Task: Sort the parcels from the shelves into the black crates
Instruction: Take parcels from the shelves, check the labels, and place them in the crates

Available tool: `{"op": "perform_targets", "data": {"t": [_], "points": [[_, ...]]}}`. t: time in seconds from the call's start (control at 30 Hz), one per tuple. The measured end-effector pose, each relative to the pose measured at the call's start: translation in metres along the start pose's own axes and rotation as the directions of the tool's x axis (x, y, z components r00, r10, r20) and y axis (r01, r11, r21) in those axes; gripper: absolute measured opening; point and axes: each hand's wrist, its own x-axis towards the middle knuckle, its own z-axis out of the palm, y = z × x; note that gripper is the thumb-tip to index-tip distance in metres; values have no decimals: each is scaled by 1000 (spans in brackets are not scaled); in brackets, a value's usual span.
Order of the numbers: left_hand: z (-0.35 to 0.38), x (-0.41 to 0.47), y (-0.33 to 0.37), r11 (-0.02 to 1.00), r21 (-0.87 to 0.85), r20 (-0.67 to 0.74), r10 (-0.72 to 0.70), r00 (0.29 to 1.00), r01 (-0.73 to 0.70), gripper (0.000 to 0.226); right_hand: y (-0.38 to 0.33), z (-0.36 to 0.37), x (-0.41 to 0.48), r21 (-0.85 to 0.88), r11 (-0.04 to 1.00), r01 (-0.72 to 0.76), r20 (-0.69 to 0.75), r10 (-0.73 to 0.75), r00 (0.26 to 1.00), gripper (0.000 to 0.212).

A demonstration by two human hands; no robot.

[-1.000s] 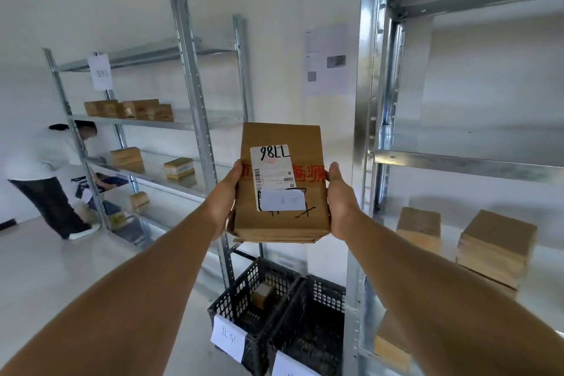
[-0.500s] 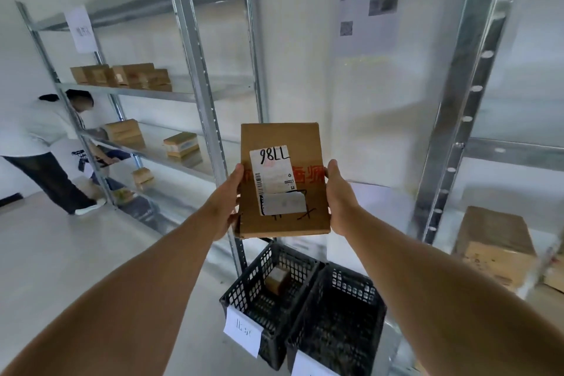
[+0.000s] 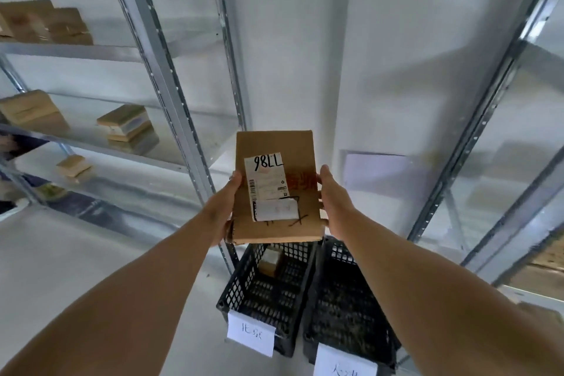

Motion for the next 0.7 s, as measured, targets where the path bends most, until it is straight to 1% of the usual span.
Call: {"op": "perform_targets", "data": {"t": [0.03, 0.07, 0.1, 0.17, 0.23, 0.3, 0.37, 0.43, 0.53, 0.63, 0.7], "points": [[-5, 14, 0, 1000, 11, 16, -11, 1000, 11, 50, 5, 6, 14, -5, 1000, -20, -15, 20, 1000, 77], [-10, 29, -2, 999, 27, 30, -28, 999, 27, 50, 9, 11, 24, -12, 999, -43, -33, 43, 999, 81], [-13, 43, -5, 998, 37, 37, -47, 998, 45, 50, 17, 15, 36, 4, 997, -74, -53, 74, 996, 79], [-16, 69, -12, 996, 56, 58, -77, 995, 74, 49, 30, 19, 57, 57, 991, -123, -83, 128, 988, 67], [-17, 98, -19, 992, 64, 82, -110, 991, 105, 50, 41, 24, 82, 79, 983, -165, -78, 171, 982, 63], [-16, 128, -28, 989, 67, 99, -139, 985, 133, 51, 51, 27, 106, 97, 978, -187, -100, 196, 975, 61], [-12, 158, -38, 983, 64, 113, -180, 977, 173, 51, 60, 29, 133, 105, 971, -216, -111, 227, 967, 55], [-8, 188, -52, 973, 84, 105, -224, 969, 216, 50, 70, 33, 164, 104, 965, -240, -114, 251, 961, 49], [-4, 235, -72, 954, 119, 100, -287, 953, 275, 50, 83, 43, 204, 128, 953, -274, -119, 289, 950, 48], [-3, 281, -103, 916, 156, 86, -385, 919, 369, 52, 117, 47, 250, 133, 926, -354, -183, 374, 909, 53], [0, 308, -131, 894, 177, 84, -430, 899, 411, 53, 145, 47, 275, 168, 895, -412, -204, 441, 874, 50]]}}
